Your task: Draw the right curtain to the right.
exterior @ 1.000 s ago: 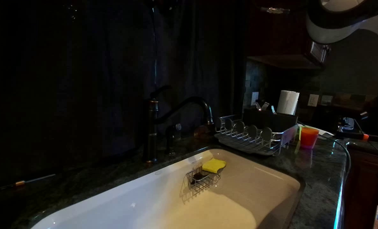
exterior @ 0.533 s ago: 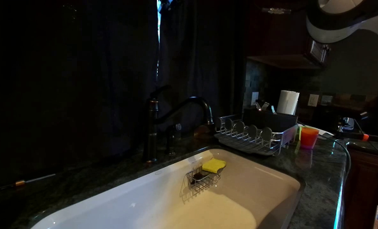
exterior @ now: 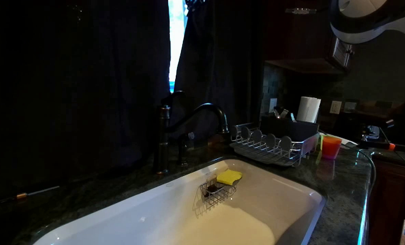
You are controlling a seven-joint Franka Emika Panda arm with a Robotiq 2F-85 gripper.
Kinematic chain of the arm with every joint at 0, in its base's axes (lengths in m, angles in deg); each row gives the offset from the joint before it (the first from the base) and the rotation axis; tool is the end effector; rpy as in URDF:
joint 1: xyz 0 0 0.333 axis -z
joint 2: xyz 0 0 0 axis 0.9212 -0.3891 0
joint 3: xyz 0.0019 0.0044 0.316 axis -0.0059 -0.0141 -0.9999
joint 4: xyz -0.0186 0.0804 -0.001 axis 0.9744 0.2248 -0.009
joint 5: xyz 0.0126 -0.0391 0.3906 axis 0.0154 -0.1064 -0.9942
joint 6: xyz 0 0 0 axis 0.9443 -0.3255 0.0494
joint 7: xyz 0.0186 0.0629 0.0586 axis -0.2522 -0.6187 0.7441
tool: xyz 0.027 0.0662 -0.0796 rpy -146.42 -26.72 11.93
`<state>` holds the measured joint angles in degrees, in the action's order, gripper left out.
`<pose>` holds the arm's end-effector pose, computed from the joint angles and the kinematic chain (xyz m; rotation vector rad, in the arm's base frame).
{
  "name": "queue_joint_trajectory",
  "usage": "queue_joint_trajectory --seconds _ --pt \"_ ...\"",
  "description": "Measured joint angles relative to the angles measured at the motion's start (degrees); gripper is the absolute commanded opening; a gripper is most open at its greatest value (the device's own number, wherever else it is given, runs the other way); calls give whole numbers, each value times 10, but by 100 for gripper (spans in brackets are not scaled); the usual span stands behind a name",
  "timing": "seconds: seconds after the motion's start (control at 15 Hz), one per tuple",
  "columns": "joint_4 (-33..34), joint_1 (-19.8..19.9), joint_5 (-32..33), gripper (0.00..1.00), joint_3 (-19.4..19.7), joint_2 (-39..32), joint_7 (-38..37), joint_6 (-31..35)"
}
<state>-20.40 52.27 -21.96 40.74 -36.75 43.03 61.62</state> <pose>0.6870 0.1432 0.7684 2.7978 0.0629 1.2208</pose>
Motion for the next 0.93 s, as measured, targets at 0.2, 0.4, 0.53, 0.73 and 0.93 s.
queue_joint_trajectory --seconds 0.2,0.4,0.53,0.73,0.93 --pt "3 9 22 1 18 26 -3 -45" --pt "5 28 27 1 30 60 -25 -93" --pt "5 42 30 1 37 79 -51 -119" --pt "5 66 35 1 51 97 -103 -150" --pt "5 97 35 1 60 106 -154 -183"
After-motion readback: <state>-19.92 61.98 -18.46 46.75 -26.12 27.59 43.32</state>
